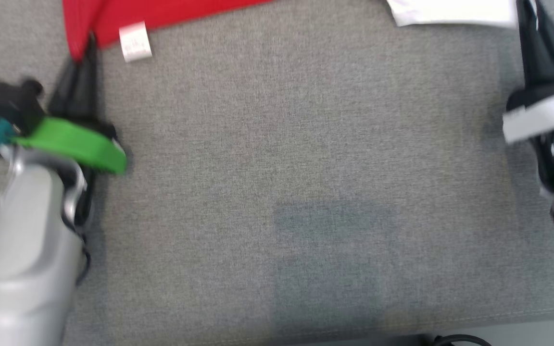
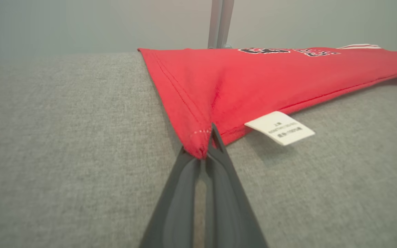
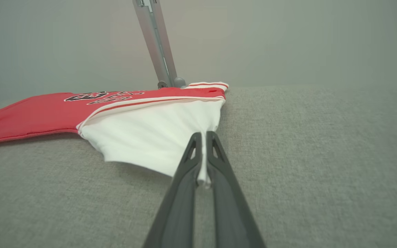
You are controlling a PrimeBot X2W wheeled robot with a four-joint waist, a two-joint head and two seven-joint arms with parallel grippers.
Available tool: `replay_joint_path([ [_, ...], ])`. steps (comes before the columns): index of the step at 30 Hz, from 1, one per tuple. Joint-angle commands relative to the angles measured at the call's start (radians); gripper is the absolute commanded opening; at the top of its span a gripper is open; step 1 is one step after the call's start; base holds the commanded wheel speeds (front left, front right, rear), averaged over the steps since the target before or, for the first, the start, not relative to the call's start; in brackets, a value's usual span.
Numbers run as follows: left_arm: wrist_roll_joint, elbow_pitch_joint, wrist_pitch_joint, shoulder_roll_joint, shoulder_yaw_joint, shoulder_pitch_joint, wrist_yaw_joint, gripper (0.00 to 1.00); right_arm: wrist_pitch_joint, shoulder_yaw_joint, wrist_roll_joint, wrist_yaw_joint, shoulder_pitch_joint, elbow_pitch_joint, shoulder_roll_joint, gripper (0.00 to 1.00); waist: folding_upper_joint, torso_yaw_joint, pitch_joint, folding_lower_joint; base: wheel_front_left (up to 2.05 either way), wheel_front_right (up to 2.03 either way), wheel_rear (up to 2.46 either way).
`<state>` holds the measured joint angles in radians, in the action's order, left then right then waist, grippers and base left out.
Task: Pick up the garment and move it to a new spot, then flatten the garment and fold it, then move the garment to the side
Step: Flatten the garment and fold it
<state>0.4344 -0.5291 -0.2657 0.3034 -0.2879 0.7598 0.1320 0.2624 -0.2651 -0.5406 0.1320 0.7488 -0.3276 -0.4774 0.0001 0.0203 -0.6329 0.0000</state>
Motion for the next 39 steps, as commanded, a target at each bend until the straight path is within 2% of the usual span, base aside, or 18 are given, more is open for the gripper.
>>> replay_joint_path([
  [1, -0.003, -0.035, 0.004, -0.012, -0.008, -0.126, -0.003, 0.0, 0.003, 0.05, -0.039, -0.002, -0.091, 0.003, 0.018, 0.0, -0.0001, 0.035, 0.183, 0.0, 0.0, 0.0, 0.0],
  [4, 0.009, -0.036, 0.005, -0.048, 0.058, -0.252, -0.003, 0.0, 0.003, 0.076, -0.055, -0.003, -0.256, -0.003, 0.048, 0.0, -0.0001, 0.043, 0.256, 0.0, 0.0, 0.0, 0.0],
  [10, -0.02, -0.026, 0.005, -0.115, 0.171, -0.47, -0.003, 0.0, 0.003, 0.046, -0.073, -0.003, -0.494, -0.036, 0.117, 0.0, -0.0001, 0.057, 0.398, 0.0, 0.0, 0.0, 0.0],
  [18, -0.074, -0.002, 0.003, -0.195, 0.288, -0.761, -0.004, 0.0, 0.001, -0.055, -0.064, -0.002, -0.737, -0.148, 0.184, 0.0, -0.0001, 0.067, 0.609, 0.0, 0.0, 0.0, 0.0],
  [22, -0.11, 0.041, 0.002, -0.213, 0.3, -0.847, -0.003, 0.0, 0.001, -0.096, -0.071, -0.002, -0.793, -0.187, 0.194, 0.0, -0.0001, 0.062, 0.659, 0.0, 0.0, 0.0, 0.0],
  [26, -0.125, 0.046, 0.002, -0.221, 0.289, -0.893, -0.003, 0.0, 0.001, -0.08, -0.088, -0.002, -0.838, -0.213, 0.197, 0.0, -0.0001, 0.051, 0.691, 0.0, 0.0, 0.0, 0.0],
  [30, -0.129, 0.023, 0.002, -0.229, 0.317, -0.928, -0.003, 0.0, 0.001, -0.074, -0.096, -0.002, -0.879, -0.217, 0.201, 0.0, -0.0001, 0.041, 0.709, 0.0, 0.0, 0.0, 0.0],
  [34, -0.133, 0.04, 0.002, -0.236, 0.309, -0.904, -0.003, 0.0, 0.002, -0.037, -0.092, -0.002, -0.879, -0.167, 0.182, 0.0, -0.0001, 0.024, 0.694, 0.0, 0.0, 0.0, 0.0],
  [39, -0.116, 0.098, 0.001, -0.237, 0.262, -0.834, -0.003, 0.0, 0.002, 0.036, -0.057, -0.002, -0.8, -0.07, 0.184, 0.0, -0.0001, 0.003, 0.646, 0.0, 0.0, 0.0, 0.0],
])
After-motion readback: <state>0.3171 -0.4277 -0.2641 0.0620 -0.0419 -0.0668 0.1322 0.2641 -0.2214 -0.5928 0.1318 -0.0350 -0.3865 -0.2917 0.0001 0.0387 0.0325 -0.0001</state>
